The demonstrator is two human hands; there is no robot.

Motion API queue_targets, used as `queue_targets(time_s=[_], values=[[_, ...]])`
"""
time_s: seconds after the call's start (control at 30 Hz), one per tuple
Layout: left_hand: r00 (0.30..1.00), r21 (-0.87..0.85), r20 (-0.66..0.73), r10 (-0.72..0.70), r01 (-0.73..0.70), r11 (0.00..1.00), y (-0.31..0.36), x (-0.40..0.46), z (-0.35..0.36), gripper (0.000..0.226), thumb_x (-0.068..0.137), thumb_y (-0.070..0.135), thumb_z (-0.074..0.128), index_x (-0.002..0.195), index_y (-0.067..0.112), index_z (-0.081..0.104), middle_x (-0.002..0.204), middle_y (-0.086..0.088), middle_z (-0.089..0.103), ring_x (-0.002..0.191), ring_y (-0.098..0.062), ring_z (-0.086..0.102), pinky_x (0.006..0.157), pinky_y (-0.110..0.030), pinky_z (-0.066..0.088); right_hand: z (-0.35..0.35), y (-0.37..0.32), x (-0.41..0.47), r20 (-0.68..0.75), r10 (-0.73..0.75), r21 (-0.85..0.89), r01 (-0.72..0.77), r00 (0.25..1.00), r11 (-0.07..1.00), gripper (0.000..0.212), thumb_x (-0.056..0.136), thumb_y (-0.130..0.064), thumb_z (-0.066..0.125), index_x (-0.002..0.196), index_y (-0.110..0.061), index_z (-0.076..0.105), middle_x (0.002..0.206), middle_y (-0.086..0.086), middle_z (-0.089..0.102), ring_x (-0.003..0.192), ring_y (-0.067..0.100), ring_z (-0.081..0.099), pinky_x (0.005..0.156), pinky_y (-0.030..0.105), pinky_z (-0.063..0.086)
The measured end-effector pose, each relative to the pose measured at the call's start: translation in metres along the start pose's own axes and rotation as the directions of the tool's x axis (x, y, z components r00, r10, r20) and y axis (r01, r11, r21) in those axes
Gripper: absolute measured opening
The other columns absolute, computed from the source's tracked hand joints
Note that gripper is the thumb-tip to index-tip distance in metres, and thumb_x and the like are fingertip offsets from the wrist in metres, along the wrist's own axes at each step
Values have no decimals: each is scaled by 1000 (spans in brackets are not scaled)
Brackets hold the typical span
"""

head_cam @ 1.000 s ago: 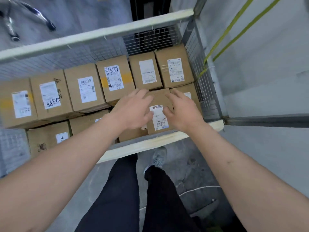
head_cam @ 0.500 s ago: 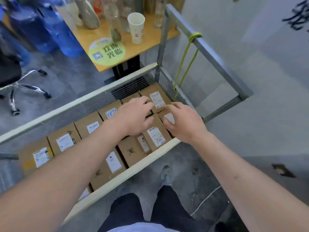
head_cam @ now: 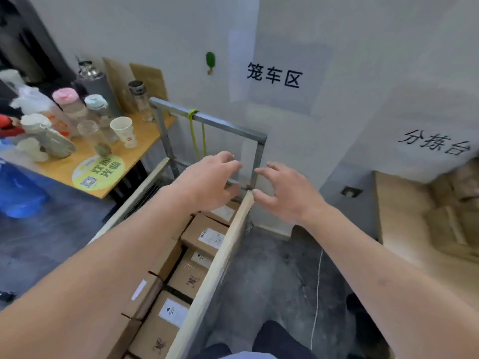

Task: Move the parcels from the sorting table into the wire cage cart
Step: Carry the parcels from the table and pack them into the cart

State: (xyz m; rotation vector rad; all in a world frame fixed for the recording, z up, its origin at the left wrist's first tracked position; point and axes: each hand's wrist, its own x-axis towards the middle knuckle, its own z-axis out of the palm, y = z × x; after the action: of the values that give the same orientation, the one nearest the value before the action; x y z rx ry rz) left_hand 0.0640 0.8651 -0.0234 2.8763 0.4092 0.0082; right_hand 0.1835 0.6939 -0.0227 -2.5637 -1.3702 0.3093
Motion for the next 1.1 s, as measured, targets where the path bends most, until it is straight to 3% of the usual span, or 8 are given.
queue_targets(time_s=[0.37, 0.63, 0.9, 1.1], values=[[959, -18, -20, 284, -284, 959, 182, 15, -20, 57, 101, 47, 55, 154, 27, 44, 154, 7, 41, 134, -23, 50, 108, -44, 45, -76, 88, -157, -171, 287, 14, -289, 943, 957, 63, 99, -53, 54, 156, -30, 42, 166, 7, 34, 146, 29, 40, 116, 45, 37], [866, -70, 27, 499, -497, 865, 324, 18, 17, 57, 102, 44, 56, 155, 25, 45, 156, 3, 41, 138, -21, 47, 112, -36, 39, -86, 164, -289, -194, 491, 45, -492, 850, 869, 62, 98, -50, 56, 154, -28, 43, 161, 7, 37, 143, 31, 42, 110, 43, 41], [692, -102, 81, 717, -710, 697, 418, 37, 55, 57, 100, 47, 58, 152, 28, 48, 153, 5, 43, 132, -20, 52, 105, -44, 49, -82, 206, -372, -220, 709, 111, -704, 670, 701, 62, 101, -53, 52, 157, -30, 40, 166, 5, 32, 148, 27, 38, 115, 41, 37], [529, -134, 113, 841, -831, 540, 467, 52, 75, 56, 102, 44, 57, 154, 28, 44, 155, 6, 41, 135, -17, 49, 104, -40, 50, -75, 221, -408, -220, 855, 183, -841, 470, 509, 61, 100, -54, 53, 156, -31, 40, 166, 2, 33, 147, 25, 39, 114, 41, 40]])
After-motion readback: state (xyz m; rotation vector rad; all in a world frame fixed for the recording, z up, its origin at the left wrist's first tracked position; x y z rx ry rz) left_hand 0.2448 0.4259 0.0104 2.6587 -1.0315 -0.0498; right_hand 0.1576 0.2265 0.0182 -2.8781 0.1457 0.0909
